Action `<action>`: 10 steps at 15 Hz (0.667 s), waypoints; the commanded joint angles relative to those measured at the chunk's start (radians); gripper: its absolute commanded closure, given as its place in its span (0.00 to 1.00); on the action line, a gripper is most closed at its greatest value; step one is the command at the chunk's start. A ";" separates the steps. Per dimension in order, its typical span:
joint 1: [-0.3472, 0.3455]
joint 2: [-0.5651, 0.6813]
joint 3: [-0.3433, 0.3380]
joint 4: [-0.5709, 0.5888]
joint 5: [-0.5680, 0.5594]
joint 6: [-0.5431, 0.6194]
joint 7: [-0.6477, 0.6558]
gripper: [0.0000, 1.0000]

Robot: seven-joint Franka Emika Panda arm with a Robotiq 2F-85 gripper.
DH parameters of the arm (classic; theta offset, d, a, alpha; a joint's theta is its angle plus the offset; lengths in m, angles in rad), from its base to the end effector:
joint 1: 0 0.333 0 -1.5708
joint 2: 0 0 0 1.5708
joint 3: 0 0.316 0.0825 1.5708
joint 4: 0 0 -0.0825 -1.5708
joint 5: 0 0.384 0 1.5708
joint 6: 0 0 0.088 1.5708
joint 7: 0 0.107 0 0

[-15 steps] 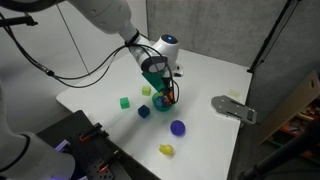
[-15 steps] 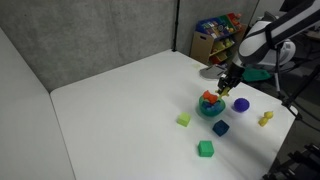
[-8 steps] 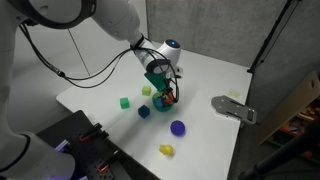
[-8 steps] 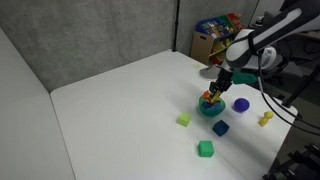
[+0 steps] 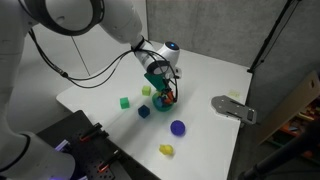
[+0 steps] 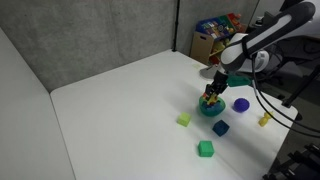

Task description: Put the round yellow toy in the bowl

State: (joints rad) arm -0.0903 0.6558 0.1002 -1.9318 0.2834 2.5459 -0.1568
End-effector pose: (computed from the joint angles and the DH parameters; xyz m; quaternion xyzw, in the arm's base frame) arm 0.6138 0.0015 0.1408 -0.9929 0.0455 0.0140 0.1087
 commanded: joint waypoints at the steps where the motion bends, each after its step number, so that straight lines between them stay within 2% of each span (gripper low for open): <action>1: -0.020 0.037 0.015 0.036 0.002 -0.012 0.002 0.78; 3: -0.024 0.048 0.015 0.040 0.002 -0.013 0.002 0.78; 5: -0.025 0.052 0.012 0.039 -0.002 -0.017 0.004 0.28; 6: -0.029 0.049 0.015 0.037 0.000 -0.021 0.002 0.27; 9: -0.040 0.022 0.026 0.022 0.007 -0.033 -0.008 0.05; 10: -0.041 0.010 0.028 0.015 0.008 -0.037 -0.007 0.01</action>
State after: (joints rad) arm -0.1065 0.6968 0.1054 -1.9184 0.2836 2.5460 -0.1577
